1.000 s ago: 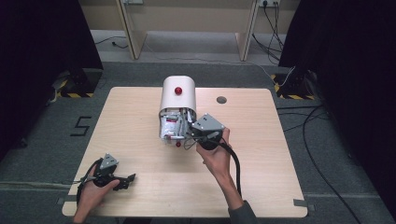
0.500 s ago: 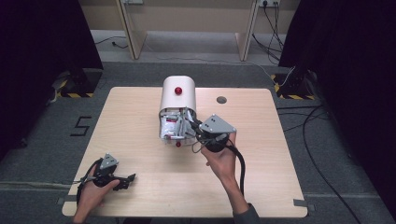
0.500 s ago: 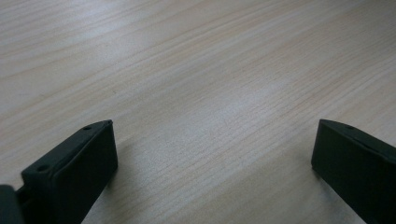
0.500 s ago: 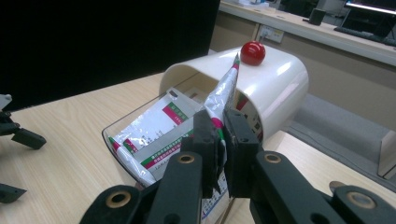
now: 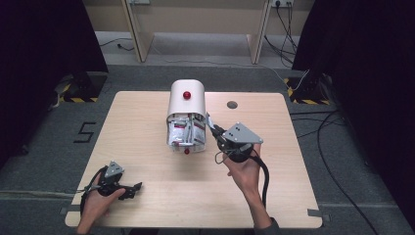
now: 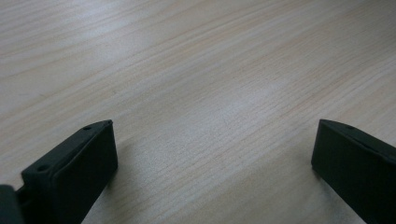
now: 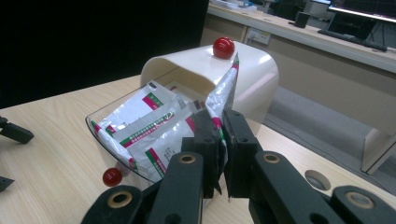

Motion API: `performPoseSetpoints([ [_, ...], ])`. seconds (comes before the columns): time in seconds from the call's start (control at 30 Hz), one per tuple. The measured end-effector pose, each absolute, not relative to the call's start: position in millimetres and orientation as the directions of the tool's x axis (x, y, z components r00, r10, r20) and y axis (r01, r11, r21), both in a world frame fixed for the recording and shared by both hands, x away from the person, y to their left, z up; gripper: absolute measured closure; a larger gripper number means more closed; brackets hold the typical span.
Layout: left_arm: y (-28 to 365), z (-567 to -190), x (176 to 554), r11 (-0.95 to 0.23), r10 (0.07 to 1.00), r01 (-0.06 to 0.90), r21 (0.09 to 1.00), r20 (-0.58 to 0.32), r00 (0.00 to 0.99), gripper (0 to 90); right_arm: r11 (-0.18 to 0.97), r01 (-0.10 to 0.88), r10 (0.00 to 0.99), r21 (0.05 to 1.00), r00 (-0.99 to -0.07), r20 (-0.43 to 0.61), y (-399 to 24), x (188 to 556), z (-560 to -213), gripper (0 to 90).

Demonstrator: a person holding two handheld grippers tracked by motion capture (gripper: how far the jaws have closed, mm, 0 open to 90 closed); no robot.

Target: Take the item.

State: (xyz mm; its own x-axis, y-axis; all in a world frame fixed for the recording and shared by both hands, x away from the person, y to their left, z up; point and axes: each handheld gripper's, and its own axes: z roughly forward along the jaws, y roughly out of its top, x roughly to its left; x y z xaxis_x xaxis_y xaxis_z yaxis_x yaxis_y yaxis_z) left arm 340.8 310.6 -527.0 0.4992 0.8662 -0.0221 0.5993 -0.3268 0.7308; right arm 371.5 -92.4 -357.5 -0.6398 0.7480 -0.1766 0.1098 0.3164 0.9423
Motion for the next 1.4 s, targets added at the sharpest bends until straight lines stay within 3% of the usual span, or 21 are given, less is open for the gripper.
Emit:
performPoseSetpoints([
  [1.4,311,-527,341,-0.326,0.866,0.600,0.731,-0.023,0.499,0.0,0.303,0.165,0.805,0.939,-0.572,-0.159,-145,359,-393,85.8],
])
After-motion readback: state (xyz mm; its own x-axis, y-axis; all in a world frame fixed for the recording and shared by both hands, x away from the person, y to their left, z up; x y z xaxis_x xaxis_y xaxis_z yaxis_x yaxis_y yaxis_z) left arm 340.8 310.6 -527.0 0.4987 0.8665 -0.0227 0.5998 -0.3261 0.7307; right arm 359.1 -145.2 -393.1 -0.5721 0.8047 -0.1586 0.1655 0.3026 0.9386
